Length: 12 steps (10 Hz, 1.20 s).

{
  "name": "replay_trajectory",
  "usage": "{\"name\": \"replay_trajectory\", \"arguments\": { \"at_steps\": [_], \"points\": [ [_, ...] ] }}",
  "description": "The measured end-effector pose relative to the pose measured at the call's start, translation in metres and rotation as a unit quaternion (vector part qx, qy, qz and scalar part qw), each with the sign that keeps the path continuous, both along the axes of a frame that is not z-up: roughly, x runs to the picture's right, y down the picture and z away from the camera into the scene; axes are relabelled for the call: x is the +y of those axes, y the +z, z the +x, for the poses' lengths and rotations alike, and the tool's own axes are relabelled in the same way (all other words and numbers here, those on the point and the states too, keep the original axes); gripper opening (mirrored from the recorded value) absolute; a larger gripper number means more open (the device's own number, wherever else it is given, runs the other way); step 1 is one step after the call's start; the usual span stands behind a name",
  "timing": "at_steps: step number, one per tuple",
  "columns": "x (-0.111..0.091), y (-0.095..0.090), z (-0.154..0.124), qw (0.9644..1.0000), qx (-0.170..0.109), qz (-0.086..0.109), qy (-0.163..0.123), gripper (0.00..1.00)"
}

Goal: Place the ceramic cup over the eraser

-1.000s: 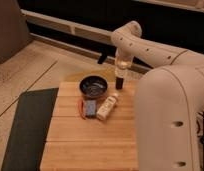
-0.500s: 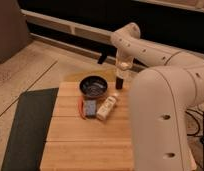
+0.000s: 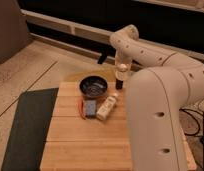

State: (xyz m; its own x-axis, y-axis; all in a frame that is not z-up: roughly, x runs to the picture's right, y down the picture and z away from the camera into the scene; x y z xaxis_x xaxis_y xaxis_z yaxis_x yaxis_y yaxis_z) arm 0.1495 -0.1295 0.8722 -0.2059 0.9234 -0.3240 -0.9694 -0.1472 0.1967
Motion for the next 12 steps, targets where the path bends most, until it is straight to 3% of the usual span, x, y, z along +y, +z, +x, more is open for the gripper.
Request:
{"name": "replay_trajectory", "arguments": {
  "at_steps": [12],
  "points": [
    [0.019,0.039,0.002,0.9996,-0.003,-0.026,0.009,0.00]
  ]
}}
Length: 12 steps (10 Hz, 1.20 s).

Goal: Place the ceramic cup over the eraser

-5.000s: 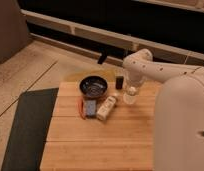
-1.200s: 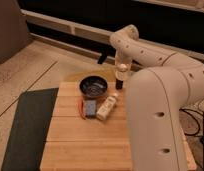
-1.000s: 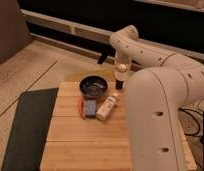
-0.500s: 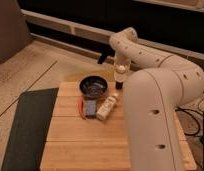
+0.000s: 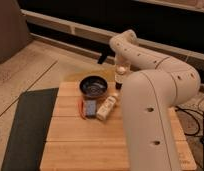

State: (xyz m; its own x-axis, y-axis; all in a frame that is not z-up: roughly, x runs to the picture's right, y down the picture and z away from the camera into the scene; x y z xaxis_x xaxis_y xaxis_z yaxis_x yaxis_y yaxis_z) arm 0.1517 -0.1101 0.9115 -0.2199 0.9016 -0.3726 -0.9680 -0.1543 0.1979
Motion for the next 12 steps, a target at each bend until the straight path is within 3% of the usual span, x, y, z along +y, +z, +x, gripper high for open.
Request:
{"name": "replay_trajectory", "arguments": {
  "at_steps": [6,12],
  "points": [
    [0.014,0.024,0.013,0.9997,0.014,-0.020,0.007,0.00],
    [0.007,0.040,0.004,0.9996,-0.015,-0.004,0.022,0.00]
  ]
}}
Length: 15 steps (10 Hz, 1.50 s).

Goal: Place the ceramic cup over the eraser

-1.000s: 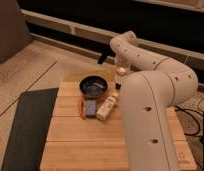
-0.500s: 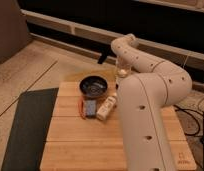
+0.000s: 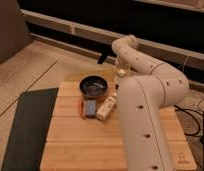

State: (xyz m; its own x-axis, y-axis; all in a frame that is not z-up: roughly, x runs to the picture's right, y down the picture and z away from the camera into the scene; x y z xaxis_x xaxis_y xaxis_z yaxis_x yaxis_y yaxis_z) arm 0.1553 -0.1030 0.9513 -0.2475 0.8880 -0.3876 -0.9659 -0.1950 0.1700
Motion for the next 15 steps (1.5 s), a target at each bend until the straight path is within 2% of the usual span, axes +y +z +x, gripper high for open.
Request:
{"name": "replay_trajectory", "arguments": {
  "at_steps": [7,11,13,15],
  "points": [
    [0.006,-0.008,-0.011,0.9993,0.008,0.010,-0.034,0.00],
    [0.014,-0.006,-0.012,0.9994,0.013,0.002,-0.033,0.00],
    [0.018,-0.005,-0.009,0.9996,0.015,-0.008,-0.022,0.00],
    [0.020,-0.005,-0.007,0.9994,0.018,-0.015,-0.024,0.00]
  ]
}}
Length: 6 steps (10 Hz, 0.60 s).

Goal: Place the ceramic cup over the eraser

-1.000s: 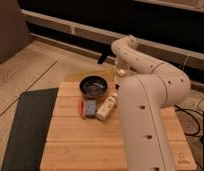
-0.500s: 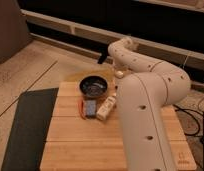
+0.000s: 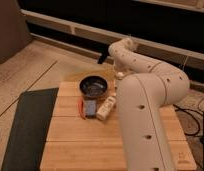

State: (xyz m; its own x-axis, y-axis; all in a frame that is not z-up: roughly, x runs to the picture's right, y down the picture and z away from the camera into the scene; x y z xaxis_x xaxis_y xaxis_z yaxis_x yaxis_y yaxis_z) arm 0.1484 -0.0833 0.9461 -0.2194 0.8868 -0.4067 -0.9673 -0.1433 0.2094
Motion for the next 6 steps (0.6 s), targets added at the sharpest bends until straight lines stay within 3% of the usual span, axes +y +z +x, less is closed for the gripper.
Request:
{"name": "replay_trajectory", "arguments": {
  "at_steps": [6],
  "points": [
    [0.0008,0.0005,0.0001,1.0000,0.000,-0.001,-0.004,0.00]
  ]
}}
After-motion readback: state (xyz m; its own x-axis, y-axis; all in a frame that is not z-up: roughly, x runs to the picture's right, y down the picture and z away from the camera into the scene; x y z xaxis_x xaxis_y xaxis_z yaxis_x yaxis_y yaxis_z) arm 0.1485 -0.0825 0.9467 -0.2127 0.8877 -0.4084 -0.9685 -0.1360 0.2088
